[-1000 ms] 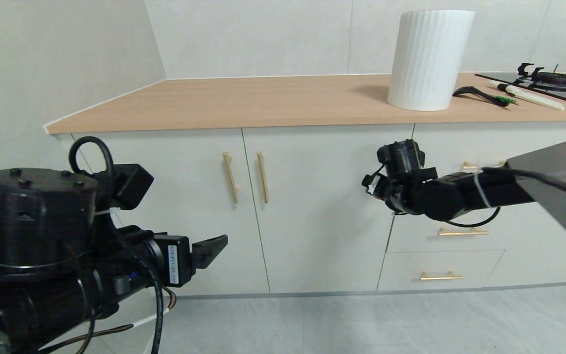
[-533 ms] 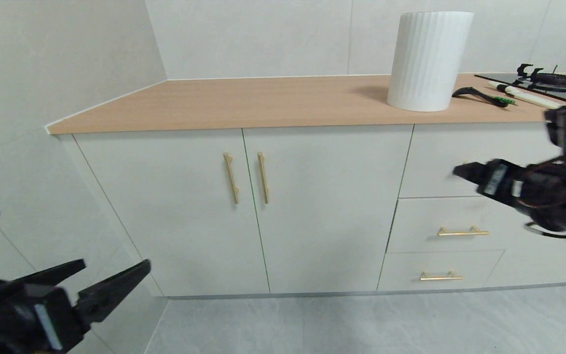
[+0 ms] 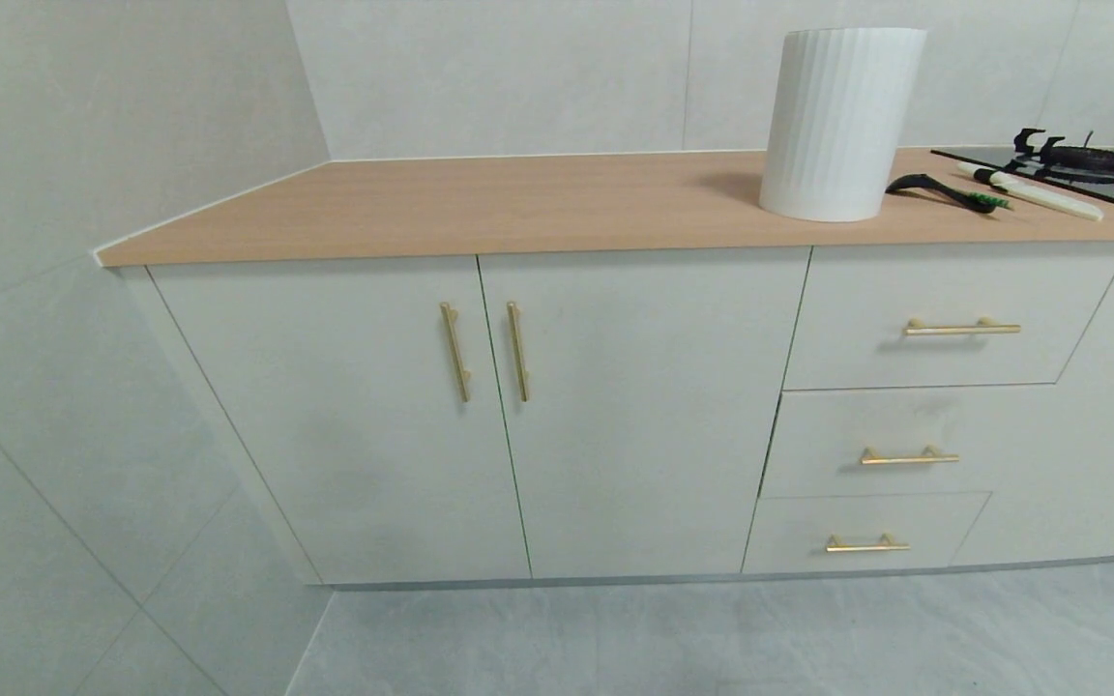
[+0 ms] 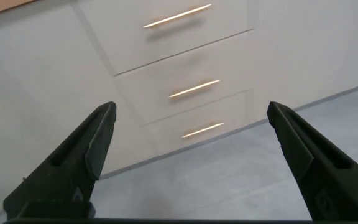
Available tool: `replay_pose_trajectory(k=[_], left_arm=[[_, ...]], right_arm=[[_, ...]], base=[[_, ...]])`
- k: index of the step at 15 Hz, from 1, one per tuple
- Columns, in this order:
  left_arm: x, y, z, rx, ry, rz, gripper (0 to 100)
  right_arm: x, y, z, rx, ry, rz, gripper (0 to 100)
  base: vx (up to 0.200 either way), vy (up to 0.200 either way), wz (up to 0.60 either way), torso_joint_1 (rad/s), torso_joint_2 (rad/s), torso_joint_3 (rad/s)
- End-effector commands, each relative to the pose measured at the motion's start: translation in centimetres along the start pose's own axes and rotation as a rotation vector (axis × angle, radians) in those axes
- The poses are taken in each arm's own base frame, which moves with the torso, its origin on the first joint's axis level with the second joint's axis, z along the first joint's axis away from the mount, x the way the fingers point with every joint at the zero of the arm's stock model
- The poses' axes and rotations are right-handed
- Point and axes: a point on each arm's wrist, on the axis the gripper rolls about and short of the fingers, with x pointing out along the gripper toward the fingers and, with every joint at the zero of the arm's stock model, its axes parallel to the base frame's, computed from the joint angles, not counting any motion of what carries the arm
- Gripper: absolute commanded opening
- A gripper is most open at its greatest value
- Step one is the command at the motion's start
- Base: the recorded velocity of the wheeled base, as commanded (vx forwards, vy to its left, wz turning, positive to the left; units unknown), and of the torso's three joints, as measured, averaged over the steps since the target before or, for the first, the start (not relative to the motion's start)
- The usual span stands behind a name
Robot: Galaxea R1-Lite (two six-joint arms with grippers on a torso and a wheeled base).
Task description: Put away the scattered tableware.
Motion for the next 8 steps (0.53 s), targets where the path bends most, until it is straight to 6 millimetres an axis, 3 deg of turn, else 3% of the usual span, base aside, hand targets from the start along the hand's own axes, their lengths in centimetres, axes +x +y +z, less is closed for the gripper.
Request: replay_pose_trajectory(k=[1, 3, 5, 7, 8], left_arm=[[-1.0, 0.7, -2.4, -0.001, -0.085, 0.060, 100], [-0.6, 0.8, -3.6, 0.024, -0.085, 0.126, 100], [-0.7, 0.6, -3.5, 0.010, -0.110, 0.181, 100], [-0.7, 0.5, -3.5, -0.004, -0.126, 0.231, 100], [-0.9, 0.4, -4.0, -0.014, -0.154, 0.274, 100]], right_arm=[[-3.6, -2.2, -2.5, 0.005, -0.128, -0.053, 100], [-4.9, -3.0, -3.9, -0.001, -0.139, -0.077, 100], [-5.0, -2.9, -4.4, 0.012, -0.148, -0.152, 100], [-5.6, -3.0, -5.9, -0.013, -0.182, -0.148, 100], [-4.9, -3.1, -7.3, -0.050, -0.143, -0.153, 100]], base=[[0.000, 0.000, 0.00, 0.000, 0.00, 0.000], [0.000, 0.000, 0.00, 0.000, 0.00, 0.000], [0.000, 0.000, 0.00, 0.000, 0.00, 0.000], [0.000, 0.000, 0.00, 0.000, 0.00, 0.000], [0.000, 0.000, 0.00, 0.000, 0.00, 0.000]])
